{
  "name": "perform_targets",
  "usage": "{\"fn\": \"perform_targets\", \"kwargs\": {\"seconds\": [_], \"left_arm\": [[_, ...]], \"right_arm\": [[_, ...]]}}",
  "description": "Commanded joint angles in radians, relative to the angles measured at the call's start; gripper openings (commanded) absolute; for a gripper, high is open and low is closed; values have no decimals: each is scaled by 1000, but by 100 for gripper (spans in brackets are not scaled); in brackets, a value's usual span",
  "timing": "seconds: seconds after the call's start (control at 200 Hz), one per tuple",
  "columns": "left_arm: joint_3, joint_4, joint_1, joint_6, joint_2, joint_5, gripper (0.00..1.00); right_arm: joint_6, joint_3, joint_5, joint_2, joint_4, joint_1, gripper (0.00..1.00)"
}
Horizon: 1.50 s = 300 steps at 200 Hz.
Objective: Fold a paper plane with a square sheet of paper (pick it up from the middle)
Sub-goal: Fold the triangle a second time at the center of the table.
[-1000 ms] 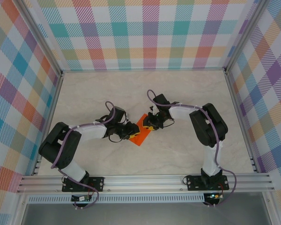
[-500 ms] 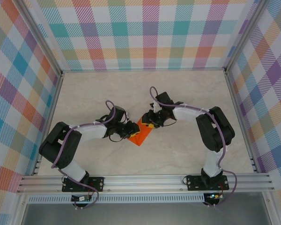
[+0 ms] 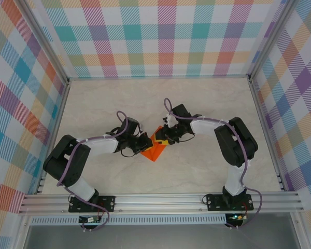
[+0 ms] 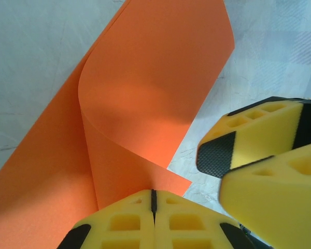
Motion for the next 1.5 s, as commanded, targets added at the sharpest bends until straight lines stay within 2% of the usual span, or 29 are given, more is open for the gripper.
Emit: {"fn": "perform_targets", "kwargs": {"seconds": [0.0,0.255,0.46,0.58,0.765,1.495], "left_arm": [[-1,-29,-15,18,-2,-17,3],[-1,-31,-16,18,-3,-18,2],[1,-30,-16,17,-5,-18,2],[1,-34,-16,17,-12,-17,2],[5,-41,-16,18,-26,-17,2],[41,7,-40,16,47,22,3]], "right_arm": [[-31,4,-23,25,-13,7,37],[-54,26,-55,58,-22,25,33],[-56,26,-45,62,-25,30,23],[-48,25,-14,61,-27,30,13],[-53,29,49,56,-62,29,7],[-84,27,184,17,-163,27,6]]}}
